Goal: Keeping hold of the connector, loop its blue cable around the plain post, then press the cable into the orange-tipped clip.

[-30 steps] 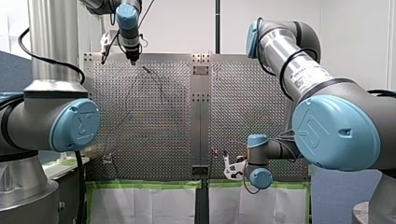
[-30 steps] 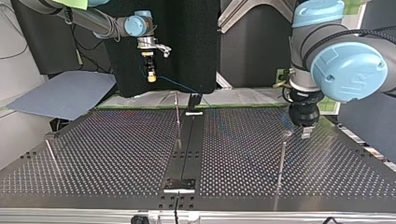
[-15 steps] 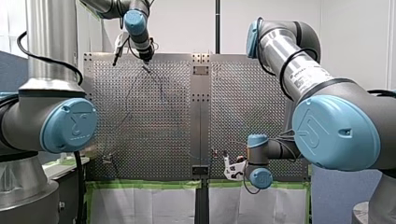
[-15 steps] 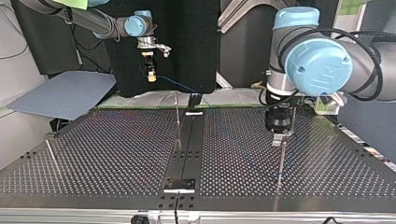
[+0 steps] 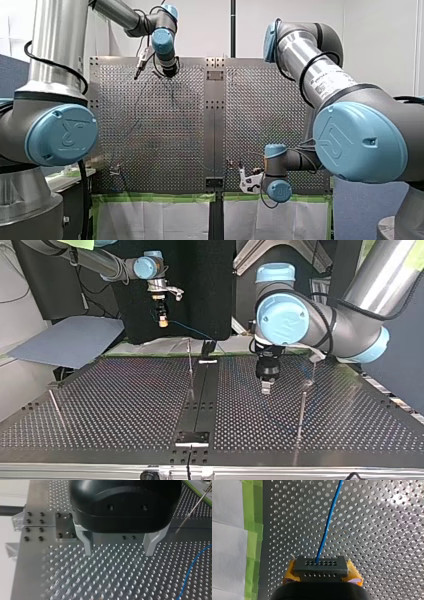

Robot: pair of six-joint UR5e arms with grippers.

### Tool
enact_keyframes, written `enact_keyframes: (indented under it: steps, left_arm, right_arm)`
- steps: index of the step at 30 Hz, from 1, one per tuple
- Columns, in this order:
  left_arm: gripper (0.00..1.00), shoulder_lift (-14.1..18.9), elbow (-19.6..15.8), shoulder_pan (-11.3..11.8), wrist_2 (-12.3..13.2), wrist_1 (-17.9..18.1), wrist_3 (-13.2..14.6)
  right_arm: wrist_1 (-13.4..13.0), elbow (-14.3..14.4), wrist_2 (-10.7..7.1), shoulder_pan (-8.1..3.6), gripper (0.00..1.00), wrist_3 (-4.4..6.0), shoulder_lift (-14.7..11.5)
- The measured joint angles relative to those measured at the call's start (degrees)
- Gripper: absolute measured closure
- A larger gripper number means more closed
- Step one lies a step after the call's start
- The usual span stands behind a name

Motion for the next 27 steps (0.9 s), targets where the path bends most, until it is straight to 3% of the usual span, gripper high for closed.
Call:
enact_keyframes:
  steps: [4, 13, 19, 27]
  left_arm:
    - [0.02, -2.2, 0.5, -1.2, -0.8, 2.2, 0.8]
    - [0.02, -7.1, 1.8, -0.7, -1.4, 7.6, 1.6]
    - [0.02, -7.8, 2.2, 0.1, -1.9, 11.0, 1.7]
    - [0.02, -8.3, 2.9, 1.3, -0.6, 15.6, 2.0]
  right_arm:
    - [0.0, 0.0, -0.04, -0.01, 1.0, -0.01, 0.0]
    - [0.0, 0.0, -0.08, 0.13, 1.0, -0.03, 0.0]
    - [0.0, 0.0, -0.09, 0.22, 1.0, -0.03, 0.0]
    - [0.0, 0.0, -0.09, 0.3, 1.0, -0.03, 0.0]
